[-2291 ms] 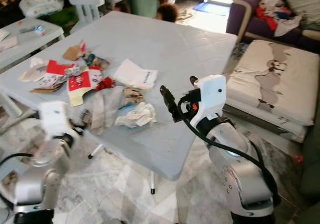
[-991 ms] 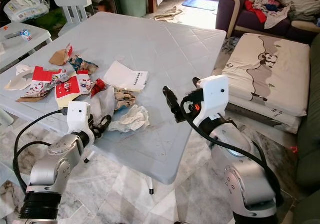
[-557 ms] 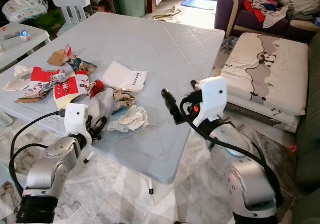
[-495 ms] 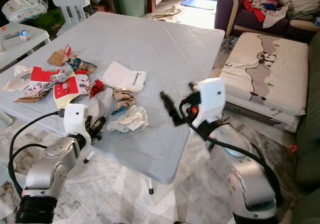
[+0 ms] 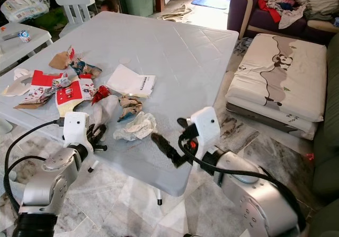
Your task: Picking trash to rubbish bin
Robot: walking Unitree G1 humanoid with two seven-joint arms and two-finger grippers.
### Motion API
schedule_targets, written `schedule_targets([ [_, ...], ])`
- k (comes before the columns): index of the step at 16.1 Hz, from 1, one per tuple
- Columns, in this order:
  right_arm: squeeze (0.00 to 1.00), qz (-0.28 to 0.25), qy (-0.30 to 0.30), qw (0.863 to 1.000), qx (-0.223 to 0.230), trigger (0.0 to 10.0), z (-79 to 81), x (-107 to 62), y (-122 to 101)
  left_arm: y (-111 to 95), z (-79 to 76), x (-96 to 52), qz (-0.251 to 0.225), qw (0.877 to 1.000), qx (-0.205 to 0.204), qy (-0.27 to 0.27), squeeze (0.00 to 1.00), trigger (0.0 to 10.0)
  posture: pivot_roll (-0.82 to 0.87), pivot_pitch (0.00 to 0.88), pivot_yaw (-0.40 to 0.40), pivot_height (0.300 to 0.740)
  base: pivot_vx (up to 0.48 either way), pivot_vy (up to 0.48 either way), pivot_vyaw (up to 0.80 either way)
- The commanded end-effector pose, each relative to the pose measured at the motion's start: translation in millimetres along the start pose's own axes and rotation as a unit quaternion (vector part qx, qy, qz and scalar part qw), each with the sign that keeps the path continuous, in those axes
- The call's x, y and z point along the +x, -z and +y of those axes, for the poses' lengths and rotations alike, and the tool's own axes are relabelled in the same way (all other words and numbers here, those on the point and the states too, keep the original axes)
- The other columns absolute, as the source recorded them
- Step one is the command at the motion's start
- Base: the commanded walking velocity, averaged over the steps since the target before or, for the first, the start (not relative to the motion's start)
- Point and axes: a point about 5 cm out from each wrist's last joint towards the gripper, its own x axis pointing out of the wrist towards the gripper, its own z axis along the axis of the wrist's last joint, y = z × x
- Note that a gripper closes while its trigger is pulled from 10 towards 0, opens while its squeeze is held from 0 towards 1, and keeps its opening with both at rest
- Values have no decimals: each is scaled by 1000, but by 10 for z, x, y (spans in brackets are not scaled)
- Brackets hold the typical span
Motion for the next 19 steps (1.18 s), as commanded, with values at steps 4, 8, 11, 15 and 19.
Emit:
schedule_targets([
  [4,0,28,-28,999,-12,10000,58,-26,40,105,69,-87,12,999,9,-40,0,0,-48,103,-33,740,0,0,0],
  [8,0,55,-26,998,-21,10000,35,-17,116,41,53,-153,-15,998,22,-50,0,0,-31,97,-33,740,0,0,0],
  [11,0,59,-23,998,-24,10000,21,0,131,-34,-28,-181,-42,998,30,-33,0,0,-26,100,-28,740,0,0,0],
  [15,0,50,-5,998,-43,10000,-16,41,131,-224,-94,-231,-112,991,67,-22,0,0,-24,102,-25,740,0,0,0],
  [19,0,30,33,996,-83,10000,-94,129,149,-299,-21,-325,-136,987,75,-43,0,0,28,106,-9,740,0,0,0],
])
